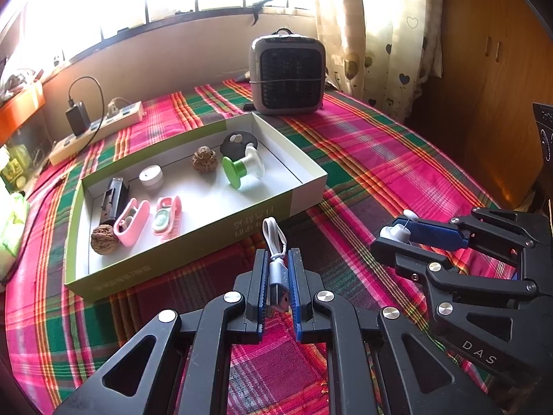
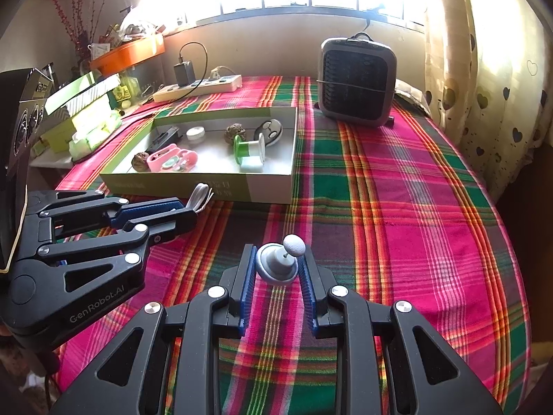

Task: Organize objects
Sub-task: 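Lift the white cable with left tool while right tool lifts the knob stand, then carry the cable with left tool into the box while right tool carries the knob stand there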

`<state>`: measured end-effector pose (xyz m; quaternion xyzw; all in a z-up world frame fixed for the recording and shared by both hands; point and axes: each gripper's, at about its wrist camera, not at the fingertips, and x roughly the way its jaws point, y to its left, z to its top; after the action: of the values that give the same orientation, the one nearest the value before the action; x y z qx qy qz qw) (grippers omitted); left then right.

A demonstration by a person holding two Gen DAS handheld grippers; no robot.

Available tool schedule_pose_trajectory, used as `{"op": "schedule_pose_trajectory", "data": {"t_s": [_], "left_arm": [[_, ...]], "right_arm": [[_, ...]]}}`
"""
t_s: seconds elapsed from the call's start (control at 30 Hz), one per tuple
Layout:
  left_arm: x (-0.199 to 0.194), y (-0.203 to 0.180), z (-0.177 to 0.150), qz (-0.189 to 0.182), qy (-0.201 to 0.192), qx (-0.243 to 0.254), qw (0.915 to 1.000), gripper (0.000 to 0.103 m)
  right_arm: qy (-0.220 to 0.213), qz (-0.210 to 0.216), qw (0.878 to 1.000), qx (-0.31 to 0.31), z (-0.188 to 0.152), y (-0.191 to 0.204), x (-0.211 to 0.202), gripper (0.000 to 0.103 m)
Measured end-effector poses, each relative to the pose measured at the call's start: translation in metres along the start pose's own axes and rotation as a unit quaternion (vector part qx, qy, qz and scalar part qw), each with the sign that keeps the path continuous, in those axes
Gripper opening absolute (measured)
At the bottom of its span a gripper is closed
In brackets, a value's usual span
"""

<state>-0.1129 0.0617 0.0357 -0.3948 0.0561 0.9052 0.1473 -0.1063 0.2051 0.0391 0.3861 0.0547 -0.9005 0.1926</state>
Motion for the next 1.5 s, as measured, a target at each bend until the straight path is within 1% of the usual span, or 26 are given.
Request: {"op": "schedule_pose_trajectory", "data": {"t_s": [0.43, 0.7, 1.13, 1.5], "left_arm": [[-0.012, 0.006, 0.006, 0.001, -0.018, -0.010, 0.9998, 0.011], [-0.017, 0.015, 0.011, 0.007, -0.027, -0.016, 0.9995, 0.011], [-0.014, 0.040, 0.018, 0.019, -0.027, -0.032, 0.9989, 0.011], [-0.005, 0.066, 0.022, 0.029, -0.022, -0.050, 0.9981, 0.011]], "right_arm": [[-0.012, 0.003, 1.000, -0.006, 0.010, 0.006, -0.003, 0.026], [-0.022, 0.006, 1.000, -0.014, 0.024, 0.011, -0.005, 0.026], [-0.026, 0.016, 0.999, -0.035, 0.045, 0.026, 0.007, 0.026], [-0.028, 0.027, 0.998, -0.051, 0.066, 0.037, 0.025, 0.026]]}}
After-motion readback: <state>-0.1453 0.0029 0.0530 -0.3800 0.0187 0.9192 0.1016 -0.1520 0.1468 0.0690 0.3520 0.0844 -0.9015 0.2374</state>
